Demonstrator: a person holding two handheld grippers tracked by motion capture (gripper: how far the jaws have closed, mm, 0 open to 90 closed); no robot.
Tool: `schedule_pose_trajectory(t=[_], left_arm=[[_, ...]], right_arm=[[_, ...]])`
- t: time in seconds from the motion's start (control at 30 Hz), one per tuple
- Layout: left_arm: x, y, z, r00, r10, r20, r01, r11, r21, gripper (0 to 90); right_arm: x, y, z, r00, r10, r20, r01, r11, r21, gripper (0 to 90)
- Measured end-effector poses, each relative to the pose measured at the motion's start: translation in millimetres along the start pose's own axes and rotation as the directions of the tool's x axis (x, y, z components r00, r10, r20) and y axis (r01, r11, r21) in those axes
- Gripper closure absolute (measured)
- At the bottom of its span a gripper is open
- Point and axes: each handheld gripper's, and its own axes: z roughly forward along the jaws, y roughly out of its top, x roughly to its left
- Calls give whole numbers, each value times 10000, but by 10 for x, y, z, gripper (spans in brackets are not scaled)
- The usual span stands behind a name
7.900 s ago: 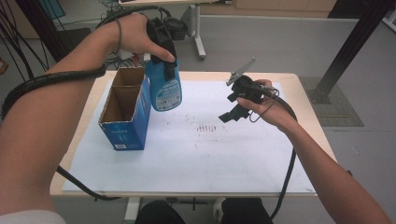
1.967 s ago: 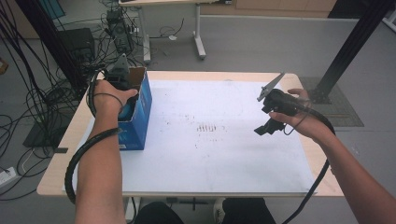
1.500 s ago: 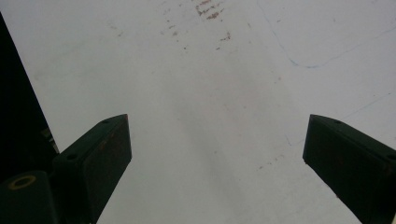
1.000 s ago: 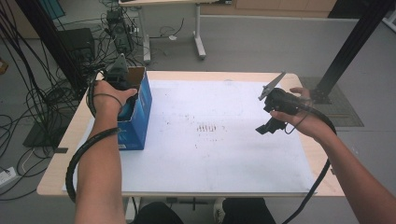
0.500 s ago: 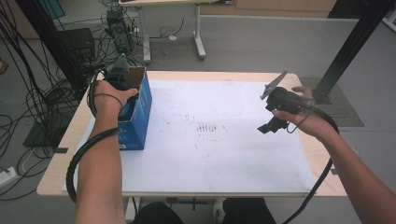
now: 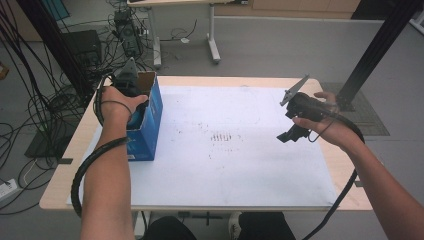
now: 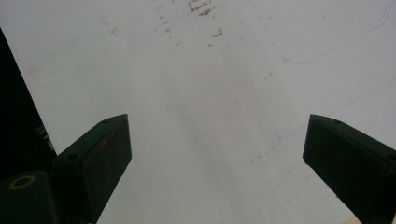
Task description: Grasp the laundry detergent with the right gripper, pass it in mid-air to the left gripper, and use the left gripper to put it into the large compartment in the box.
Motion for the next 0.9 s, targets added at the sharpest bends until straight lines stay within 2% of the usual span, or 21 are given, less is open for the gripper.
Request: schedule_pose_trajectory(t=[0.9], left_arm=[[-11,2,2,10000,3,-3,-3,10000,12,357]], right_arm=[[-5,-23,-18,10000,60,18,-60,10000,-12,79]])
